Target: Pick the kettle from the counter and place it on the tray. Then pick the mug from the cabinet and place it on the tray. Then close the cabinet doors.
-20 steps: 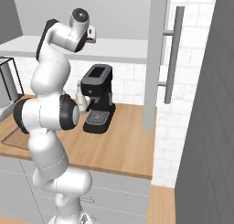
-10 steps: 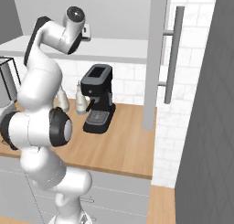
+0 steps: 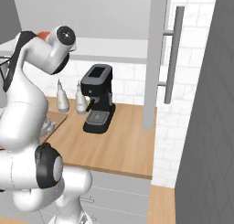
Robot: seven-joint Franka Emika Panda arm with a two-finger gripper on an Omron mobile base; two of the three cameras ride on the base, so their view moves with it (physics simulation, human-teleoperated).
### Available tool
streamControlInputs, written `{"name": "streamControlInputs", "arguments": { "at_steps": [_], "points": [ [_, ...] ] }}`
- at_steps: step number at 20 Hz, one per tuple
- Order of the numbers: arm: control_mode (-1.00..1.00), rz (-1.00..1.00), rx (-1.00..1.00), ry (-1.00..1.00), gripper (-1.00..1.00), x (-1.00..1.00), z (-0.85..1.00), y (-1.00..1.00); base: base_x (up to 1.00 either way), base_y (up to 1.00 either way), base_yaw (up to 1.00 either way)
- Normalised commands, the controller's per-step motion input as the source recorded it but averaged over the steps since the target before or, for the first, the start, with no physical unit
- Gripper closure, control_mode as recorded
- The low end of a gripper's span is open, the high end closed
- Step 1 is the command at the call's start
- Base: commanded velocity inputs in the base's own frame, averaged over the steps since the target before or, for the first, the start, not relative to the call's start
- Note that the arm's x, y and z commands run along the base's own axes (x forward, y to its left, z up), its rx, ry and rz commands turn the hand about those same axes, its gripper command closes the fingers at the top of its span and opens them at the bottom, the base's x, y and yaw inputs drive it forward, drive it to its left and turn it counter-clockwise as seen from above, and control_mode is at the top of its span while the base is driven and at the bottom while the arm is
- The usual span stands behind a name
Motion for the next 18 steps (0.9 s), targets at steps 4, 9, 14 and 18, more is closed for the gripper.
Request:
{"name": "streamControlInputs", "arguments": {
  "at_steps": [4, 9, 14, 18],
  "points": [
    [-1.00, 0.45, -0.03, 0.10, 1.00, -1.00, -0.31, 0.09, 0.00, 0.00, 0.00],
    [-1.00, 0.32, -0.02, 0.03, 1.00, -0.86, -0.75, 0.61, 0.00, 0.00, 0.00],
    [-1.00, 0.15, 0.00, 0.00, 1.00, -0.34, -1.00, 0.99, 0.00, 0.00, 0.00],
    [-1.00, 0.10, 0.00, 0.04, 1.00, 0.00, -1.00, 0.61, 0.00, 0.00, 0.00]
  ]
}}
